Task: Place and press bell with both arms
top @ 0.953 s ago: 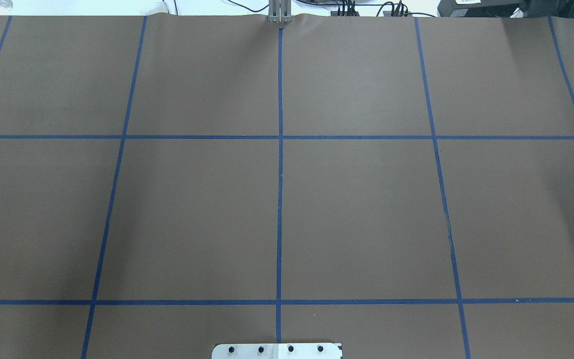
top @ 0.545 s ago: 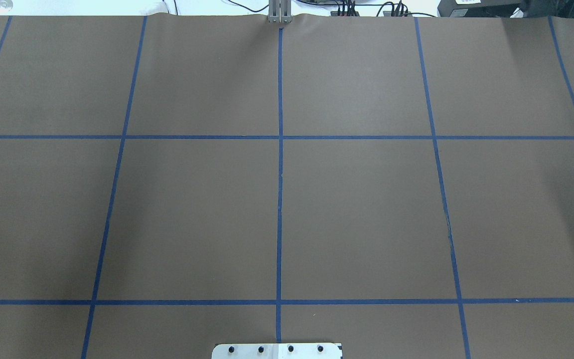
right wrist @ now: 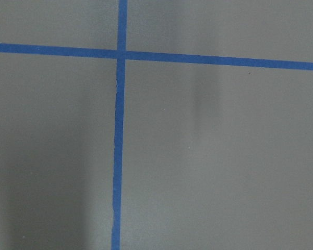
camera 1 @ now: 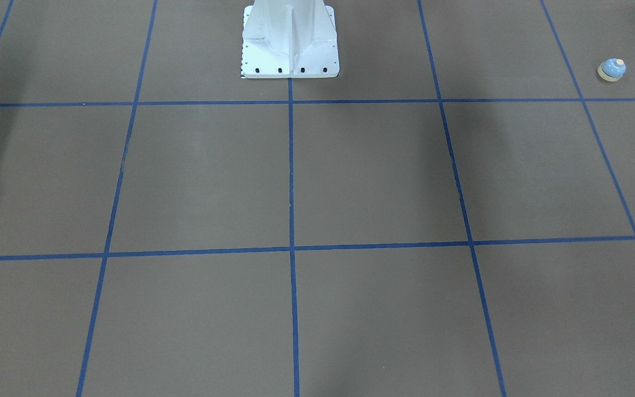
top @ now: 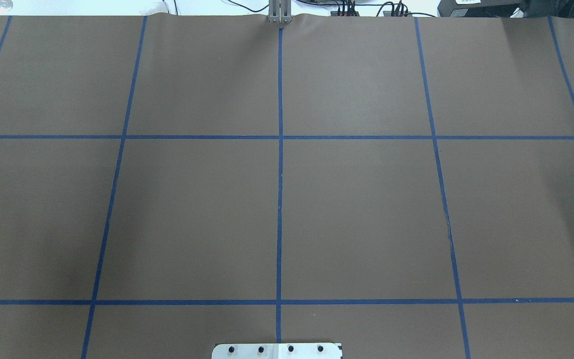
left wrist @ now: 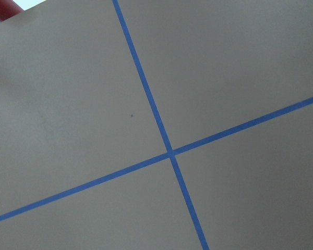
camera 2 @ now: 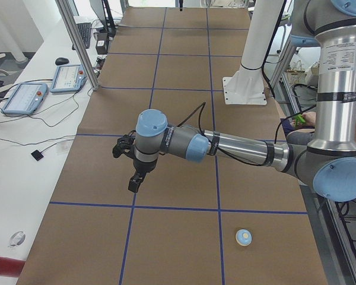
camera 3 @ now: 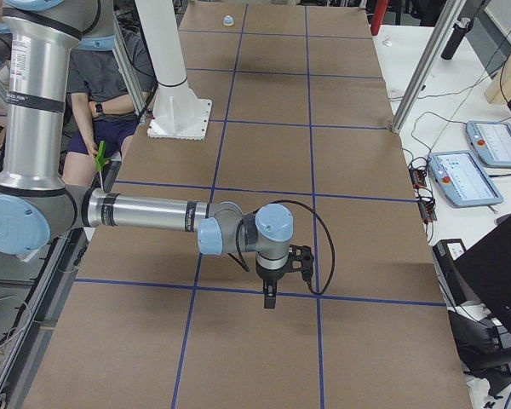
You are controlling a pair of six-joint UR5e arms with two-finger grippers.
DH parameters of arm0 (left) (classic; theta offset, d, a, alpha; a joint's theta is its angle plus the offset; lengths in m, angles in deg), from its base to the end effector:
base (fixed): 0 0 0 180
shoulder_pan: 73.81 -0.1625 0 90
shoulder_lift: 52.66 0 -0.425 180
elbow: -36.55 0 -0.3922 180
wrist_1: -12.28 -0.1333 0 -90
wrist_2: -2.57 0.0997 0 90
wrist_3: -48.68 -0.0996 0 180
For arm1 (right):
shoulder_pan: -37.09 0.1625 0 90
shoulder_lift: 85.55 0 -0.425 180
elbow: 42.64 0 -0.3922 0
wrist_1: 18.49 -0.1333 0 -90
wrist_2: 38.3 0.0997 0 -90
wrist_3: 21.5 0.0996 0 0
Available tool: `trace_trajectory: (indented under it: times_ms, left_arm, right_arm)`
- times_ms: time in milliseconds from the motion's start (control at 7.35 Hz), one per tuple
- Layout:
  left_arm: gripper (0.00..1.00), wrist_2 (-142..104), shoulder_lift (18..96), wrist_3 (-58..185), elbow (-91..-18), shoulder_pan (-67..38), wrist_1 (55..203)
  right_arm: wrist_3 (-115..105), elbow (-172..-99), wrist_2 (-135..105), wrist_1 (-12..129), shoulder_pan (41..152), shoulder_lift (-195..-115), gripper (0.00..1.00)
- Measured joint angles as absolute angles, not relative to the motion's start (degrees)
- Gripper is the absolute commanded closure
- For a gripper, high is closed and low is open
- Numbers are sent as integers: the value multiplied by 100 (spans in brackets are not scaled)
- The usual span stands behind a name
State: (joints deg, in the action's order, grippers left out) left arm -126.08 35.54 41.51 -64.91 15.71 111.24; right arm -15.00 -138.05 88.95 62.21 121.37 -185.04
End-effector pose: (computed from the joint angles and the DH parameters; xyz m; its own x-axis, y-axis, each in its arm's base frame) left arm -0.0670 -0.4932 0.5634 0.7722 0.3226 -0.5474 -0.1051 0.9145 0.3907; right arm 0.0300 -0.4328 0.6795 0.7927 -0.0211 0.6092 0.0096 0.9997 0.0222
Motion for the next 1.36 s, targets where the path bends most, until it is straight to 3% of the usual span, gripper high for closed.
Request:
trace_trajectory:
  times_ms: [545,1361]
  left_arm:
    - [0,-12649,3586,4206,-6220,1437,11584]
    - [0,-12667,3305,4238,-5869,378,11813]
  right_arm:
    - [-1506,-13805,8914,6186,12137,-18530,0]
    - [-1509,-13809,8905,6166,12129,-18531,0]
